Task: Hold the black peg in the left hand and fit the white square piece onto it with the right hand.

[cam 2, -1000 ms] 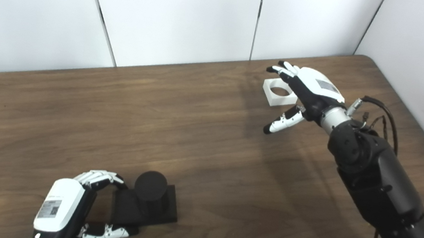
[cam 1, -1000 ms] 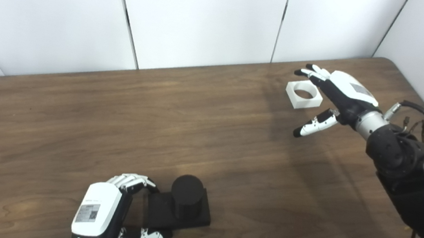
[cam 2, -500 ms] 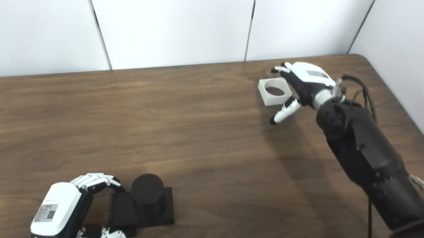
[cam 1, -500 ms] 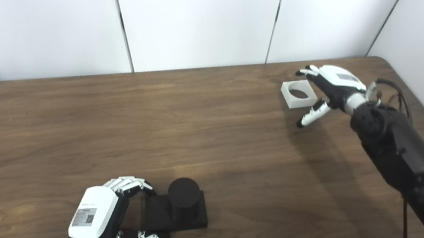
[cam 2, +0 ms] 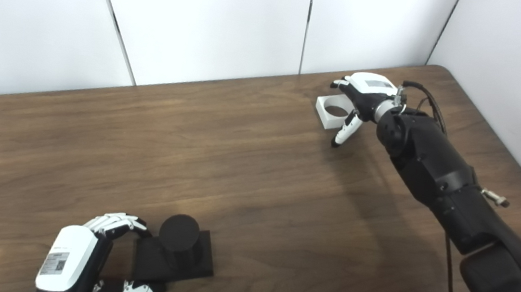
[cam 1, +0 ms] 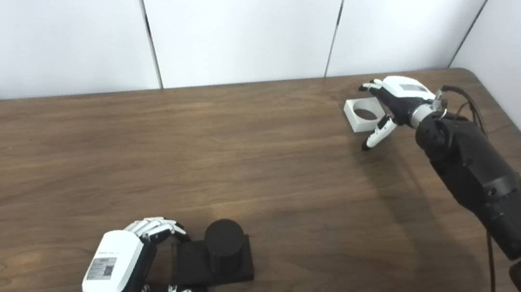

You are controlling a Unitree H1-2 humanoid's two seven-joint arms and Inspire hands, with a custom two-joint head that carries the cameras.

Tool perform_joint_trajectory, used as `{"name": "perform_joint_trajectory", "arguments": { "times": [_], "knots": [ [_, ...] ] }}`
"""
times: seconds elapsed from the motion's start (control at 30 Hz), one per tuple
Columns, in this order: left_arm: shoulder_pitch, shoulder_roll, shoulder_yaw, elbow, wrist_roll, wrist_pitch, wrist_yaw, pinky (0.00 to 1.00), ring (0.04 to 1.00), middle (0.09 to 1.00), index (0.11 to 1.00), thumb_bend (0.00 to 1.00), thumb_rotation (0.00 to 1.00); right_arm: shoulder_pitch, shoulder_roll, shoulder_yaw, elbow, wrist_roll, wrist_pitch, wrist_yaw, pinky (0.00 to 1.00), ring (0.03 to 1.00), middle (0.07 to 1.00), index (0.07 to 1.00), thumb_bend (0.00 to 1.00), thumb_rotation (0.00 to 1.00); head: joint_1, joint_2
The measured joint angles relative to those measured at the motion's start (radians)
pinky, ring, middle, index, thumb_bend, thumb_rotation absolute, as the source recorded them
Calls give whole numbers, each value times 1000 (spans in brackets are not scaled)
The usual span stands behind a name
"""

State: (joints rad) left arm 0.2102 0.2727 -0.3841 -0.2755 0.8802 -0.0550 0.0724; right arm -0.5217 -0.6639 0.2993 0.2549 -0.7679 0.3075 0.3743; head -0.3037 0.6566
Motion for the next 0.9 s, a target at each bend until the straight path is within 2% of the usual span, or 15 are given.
{"name": "perform_joint_trajectory", "arguments": {
  "times": [0.23,0.7,0.9],
  "knots": [
    [1,-2,-1,-3,1,0,0,705,758,702,486,521,49,-56,2,37,58,-22,0,2,975,998,961,836,866,205,5,3],
    [13,-10,-1,-18,11,6,-11,711,752,697,485,521,49,-66,2,58,65,-47,-4,21,871,949,896,642,841,147,9,9],
    [17,-11,-1,-27,12,7,-21,707,748,694,485,521,49,-67,2,57,66,-46,-4,15,839,925,879,620,852,123,11,11]
  ]
}}
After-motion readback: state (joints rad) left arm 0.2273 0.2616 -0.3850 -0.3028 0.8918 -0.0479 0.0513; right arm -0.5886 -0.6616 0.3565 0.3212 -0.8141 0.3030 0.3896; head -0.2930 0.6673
